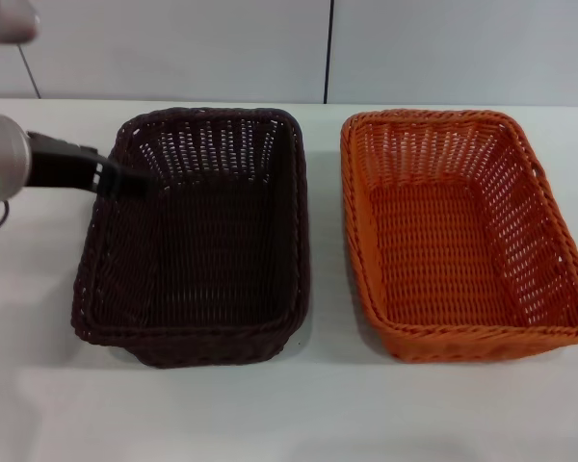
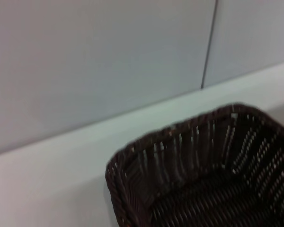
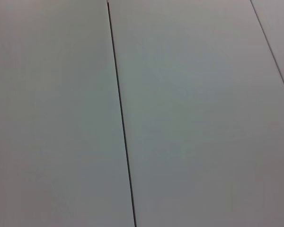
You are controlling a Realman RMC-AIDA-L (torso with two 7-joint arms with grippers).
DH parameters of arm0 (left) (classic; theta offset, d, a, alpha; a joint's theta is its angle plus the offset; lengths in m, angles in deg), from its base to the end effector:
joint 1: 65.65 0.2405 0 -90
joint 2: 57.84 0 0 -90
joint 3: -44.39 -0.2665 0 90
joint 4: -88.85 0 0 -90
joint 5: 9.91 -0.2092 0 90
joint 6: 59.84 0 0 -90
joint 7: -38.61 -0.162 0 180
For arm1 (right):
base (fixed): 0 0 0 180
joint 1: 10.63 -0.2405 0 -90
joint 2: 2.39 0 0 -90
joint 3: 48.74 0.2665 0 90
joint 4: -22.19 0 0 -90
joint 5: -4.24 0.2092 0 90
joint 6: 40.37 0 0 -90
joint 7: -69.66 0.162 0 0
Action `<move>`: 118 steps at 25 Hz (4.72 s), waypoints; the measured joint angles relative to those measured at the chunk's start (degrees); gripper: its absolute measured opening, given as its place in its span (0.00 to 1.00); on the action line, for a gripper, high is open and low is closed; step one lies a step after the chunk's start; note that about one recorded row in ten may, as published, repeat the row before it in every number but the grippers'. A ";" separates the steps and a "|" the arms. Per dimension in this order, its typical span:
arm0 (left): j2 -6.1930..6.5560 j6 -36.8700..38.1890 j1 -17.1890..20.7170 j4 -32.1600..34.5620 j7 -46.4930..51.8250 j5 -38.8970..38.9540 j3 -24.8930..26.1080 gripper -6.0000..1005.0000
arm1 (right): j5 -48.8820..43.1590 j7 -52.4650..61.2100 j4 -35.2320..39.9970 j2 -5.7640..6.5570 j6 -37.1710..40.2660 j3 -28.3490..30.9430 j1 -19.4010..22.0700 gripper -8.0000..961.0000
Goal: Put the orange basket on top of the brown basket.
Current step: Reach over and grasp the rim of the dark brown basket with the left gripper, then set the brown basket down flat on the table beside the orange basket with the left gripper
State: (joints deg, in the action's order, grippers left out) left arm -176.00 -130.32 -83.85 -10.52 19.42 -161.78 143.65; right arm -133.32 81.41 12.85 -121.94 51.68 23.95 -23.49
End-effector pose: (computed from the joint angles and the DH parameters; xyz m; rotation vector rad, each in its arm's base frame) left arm -0.1966 0.3695 0.0496 -2.1348 -0.9126 0.0380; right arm 0.3691 0.2654 0.0713 -1.0786 0.3805 0.8532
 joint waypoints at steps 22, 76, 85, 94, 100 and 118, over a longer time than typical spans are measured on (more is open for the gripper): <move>0.07 10.26 -4.00 18.10 1.06 -3.26 -1.48 0.66 | -0.03 -0.10 0.11 0.12 0.38 -0.36 0.48 0.83; 3.63 -10.00 -23.62 29.13 -63.16 8.15 27.82 0.25 | 0.00 0.27 -1.30 -0.04 3.12 -0.44 0.52 0.83; 6.35 -13.61 -25.74 31.91 -68.96 14.27 28.86 0.20 | -0.07 0.36 -1.30 -0.06 3.13 -0.44 0.26 0.83; 6.11 -11.78 -27.41 36.66 -71.40 14.12 28.48 0.20 | -0.09 0.08 -1.47 -0.06 3.13 -0.63 -0.22 0.83; 6.62 -11.79 -29.79 42.24 -70.74 12.56 28.33 0.20 | -0.08 0.00 -1.48 -0.04 2.88 -0.61 -0.23 0.83; 3.84 -1.50 -31.61 44.45 -69.46 9.18 28.17 0.53 | -0.08 -0.07 -1.14 0.11 3.10 -1.95 0.28 0.83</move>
State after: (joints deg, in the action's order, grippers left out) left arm -172.16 -131.83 -115.46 33.93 -50.05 -152.60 171.82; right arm -133.40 81.34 11.72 -121.83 54.78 22.00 -23.21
